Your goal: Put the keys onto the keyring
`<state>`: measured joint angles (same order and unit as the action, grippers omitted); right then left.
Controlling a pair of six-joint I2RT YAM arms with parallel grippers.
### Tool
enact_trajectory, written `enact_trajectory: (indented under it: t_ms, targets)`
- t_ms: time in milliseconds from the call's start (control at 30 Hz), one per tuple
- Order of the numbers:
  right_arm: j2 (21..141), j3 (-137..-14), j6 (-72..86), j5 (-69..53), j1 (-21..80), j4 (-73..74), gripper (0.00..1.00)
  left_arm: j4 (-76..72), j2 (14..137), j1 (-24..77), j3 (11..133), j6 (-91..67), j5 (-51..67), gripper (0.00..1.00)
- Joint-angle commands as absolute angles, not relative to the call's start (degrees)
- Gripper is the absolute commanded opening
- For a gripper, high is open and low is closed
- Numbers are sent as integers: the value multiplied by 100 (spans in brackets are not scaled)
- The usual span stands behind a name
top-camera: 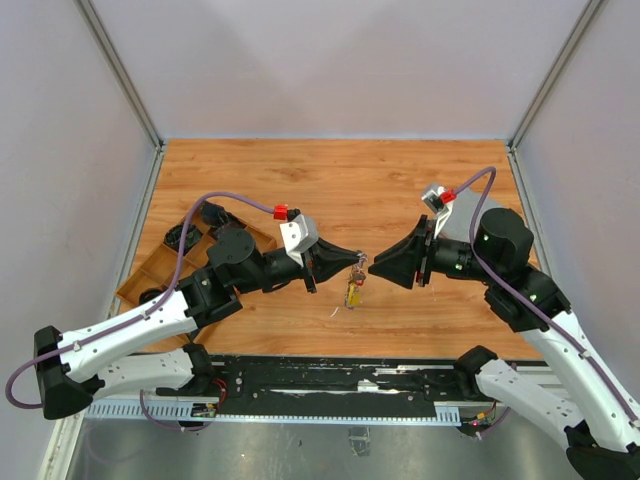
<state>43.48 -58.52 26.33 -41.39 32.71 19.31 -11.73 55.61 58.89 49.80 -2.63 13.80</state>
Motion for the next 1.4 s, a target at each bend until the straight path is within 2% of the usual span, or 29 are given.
enact_trajectory:
  t_ms: [0, 300, 467, 667, 1367]
  targets:
    - [4406, -5742, 3157, -4000, 3240, 1702, 38, -1389, 5406, 5861, 5010, -260, 1292, 1]
    - [4526, -5623, 3511, -4001, 3243, 1332, 30, -1397, 5423, 5864, 5005, -246, 1325, 1]
    - [4518, -5521, 3615, -4016, 3243, 1109, 20, -1379, 5407, 5862, 5001, -257, 1325, 1]
    - [4485, -5394, 3589, -4273, 3242, 824, 1, -1374, 5418, 5863, 5001, -295, 1283, 1]
    - [3941, -5132, 1618, -5320, 3252, 350, 1, -1894, 5449, 5856, 4890, -1140, 1459, 0]
